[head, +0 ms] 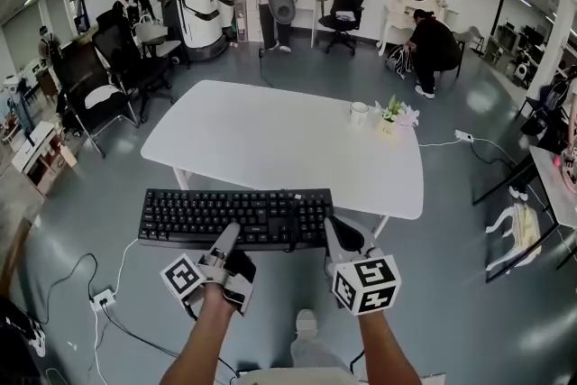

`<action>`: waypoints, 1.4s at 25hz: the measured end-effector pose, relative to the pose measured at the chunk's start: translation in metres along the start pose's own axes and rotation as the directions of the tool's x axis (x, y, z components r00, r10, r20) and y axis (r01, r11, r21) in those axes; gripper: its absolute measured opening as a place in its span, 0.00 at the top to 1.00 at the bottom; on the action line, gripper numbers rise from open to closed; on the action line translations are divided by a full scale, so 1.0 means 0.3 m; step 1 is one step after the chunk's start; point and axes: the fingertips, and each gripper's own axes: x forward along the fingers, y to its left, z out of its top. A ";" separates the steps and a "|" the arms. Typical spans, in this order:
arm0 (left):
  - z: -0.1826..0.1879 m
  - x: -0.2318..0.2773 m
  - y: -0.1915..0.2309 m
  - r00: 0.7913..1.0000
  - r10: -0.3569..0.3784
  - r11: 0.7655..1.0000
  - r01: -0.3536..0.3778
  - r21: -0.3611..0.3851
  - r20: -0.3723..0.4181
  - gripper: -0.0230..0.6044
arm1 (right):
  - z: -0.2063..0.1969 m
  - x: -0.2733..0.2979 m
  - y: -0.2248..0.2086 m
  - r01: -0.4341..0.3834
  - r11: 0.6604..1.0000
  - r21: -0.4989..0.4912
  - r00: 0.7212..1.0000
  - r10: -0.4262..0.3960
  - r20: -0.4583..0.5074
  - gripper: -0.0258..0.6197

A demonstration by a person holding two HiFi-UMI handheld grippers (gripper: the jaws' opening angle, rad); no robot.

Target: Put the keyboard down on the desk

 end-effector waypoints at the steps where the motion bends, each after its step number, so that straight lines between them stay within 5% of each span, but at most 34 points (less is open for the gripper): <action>1: 0.006 0.040 0.007 1.000 0.001 1.000 -0.001 0.000 0.002 0.82 | 0.005 0.032 -0.028 -0.004 1.000 0.001 1.000 0.004 -0.002 0.96; 18: 0.059 0.591 0.081 0.999 0.017 1.000 -0.018 0.017 0.033 0.82 | 0.088 0.446 -0.442 -0.064 0.998 0.016 0.998 0.064 -0.017 0.96; 35: 0.182 0.786 0.193 0.999 0.037 0.999 -0.037 0.008 0.016 0.82 | 0.056 0.695 -0.530 -0.058 0.998 0.025 0.997 0.059 -0.050 0.96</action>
